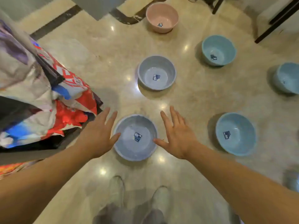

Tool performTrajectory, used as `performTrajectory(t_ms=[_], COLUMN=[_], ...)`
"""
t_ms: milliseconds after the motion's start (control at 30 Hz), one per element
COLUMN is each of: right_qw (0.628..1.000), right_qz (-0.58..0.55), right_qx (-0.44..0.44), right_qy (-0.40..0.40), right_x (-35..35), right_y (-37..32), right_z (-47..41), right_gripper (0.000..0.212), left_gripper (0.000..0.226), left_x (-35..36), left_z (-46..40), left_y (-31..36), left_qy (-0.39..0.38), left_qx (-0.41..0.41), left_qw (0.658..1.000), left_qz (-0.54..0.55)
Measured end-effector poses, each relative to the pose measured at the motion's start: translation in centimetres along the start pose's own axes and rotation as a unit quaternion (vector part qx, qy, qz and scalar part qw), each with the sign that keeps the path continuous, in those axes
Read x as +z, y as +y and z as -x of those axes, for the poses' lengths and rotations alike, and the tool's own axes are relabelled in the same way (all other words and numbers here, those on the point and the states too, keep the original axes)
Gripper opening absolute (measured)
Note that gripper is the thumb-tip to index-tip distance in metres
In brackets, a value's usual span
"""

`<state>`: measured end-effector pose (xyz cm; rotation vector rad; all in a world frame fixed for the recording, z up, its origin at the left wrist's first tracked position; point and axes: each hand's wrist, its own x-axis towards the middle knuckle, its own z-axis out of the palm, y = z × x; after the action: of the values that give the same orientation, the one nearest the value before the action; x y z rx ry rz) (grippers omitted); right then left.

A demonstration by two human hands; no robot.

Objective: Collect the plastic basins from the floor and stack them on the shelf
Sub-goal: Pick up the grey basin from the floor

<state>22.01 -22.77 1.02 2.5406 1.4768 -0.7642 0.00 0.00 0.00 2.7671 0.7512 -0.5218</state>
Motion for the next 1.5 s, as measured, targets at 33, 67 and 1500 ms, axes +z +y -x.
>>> performTrajectory(t_ms=[33, 67, 1500], right_qw=[1.0, 1.0, 0.96], right_qz=[-0.006, -0.023, -0.227], right_qx=[-0.004, 0.002, 0.126], right_qy=[-0.009, -0.007, 0.109], right_x=[3.1, 6.5, -22.0], right_y=[0.2, 0.6, 12.5], right_z=[-1.7, -3.3, -2.7], right_gripper=[0.109, 0.111, 0.142], left_gripper=[0.091, 0.091, 0.149], left_x=[3.2, 6.2, -20.1], left_z=[-1.3, -2.5, -13.2], left_y=[-0.3, -0.6, 4.6], left_qy=[-0.017, -0.036, 0.011], left_qx=[0.004, -0.01, -0.012], left_qw=[1.0, 0.999, 0.94], left_qz=[0.001, 0.011, 0.34])
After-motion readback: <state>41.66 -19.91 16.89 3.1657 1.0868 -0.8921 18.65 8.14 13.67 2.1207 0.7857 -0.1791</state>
